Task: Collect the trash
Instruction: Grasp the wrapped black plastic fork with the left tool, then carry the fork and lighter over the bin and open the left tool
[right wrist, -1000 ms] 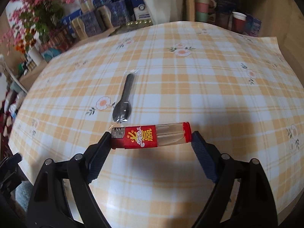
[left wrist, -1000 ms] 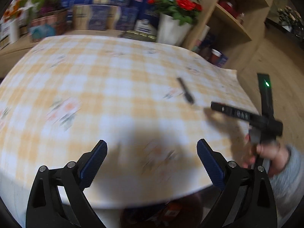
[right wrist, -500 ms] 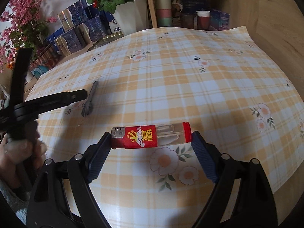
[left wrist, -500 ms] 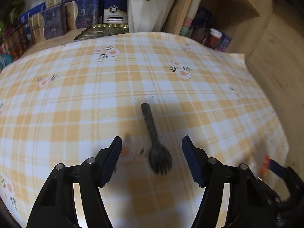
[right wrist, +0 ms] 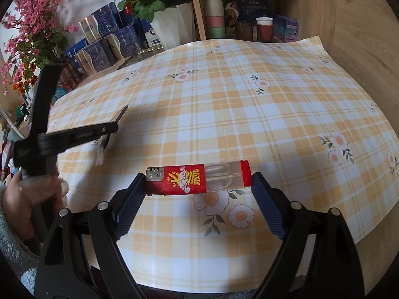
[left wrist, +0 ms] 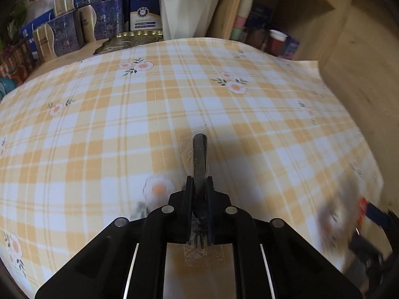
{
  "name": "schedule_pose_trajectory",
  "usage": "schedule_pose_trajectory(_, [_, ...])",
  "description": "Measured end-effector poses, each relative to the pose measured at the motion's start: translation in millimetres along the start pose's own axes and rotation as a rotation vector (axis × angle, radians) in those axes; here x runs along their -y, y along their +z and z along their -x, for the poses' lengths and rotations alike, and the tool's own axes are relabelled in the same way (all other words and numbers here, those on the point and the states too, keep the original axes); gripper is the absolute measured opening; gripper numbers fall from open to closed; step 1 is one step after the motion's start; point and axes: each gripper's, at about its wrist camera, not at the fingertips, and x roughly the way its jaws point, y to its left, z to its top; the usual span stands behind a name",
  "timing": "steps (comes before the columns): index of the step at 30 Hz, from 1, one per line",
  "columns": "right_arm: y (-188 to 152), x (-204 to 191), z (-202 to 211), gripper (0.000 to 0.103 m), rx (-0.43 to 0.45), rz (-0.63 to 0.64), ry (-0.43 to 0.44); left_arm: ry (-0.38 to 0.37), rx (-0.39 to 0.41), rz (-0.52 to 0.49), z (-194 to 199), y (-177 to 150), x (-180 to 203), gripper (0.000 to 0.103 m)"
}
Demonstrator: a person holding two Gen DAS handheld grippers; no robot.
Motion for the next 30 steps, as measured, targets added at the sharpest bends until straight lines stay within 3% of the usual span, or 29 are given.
schedule_pose_trajectory(8, [-5.0,-25.9,22.0,0.084,0.022,0.05,0.03,-0.107,0.028,0.015,73.9,-40.5,-22.1,0.01])
schedule_pose_trajectory(18, [-32.1,-63.2,58.9,0.084,0.032,0.12,0.072,-0.237,0.044,-0.056,160.4,-128.7,-29.9,0.01])
schedule_pose_trajectory(25, [-55.3,-76.0,75.8,0.084,0.03,0.153,0.073,-0.284,-0.015,-0.164,173.5,-185.9,-11.3,0.01])
schedule_pose_trajectory(30, [-66.7,-79.5,85.5,0.084,0.03,0.166,0.069,-0.284,-0.116,-0.255,157.1,-218.6,5.9,0.01])
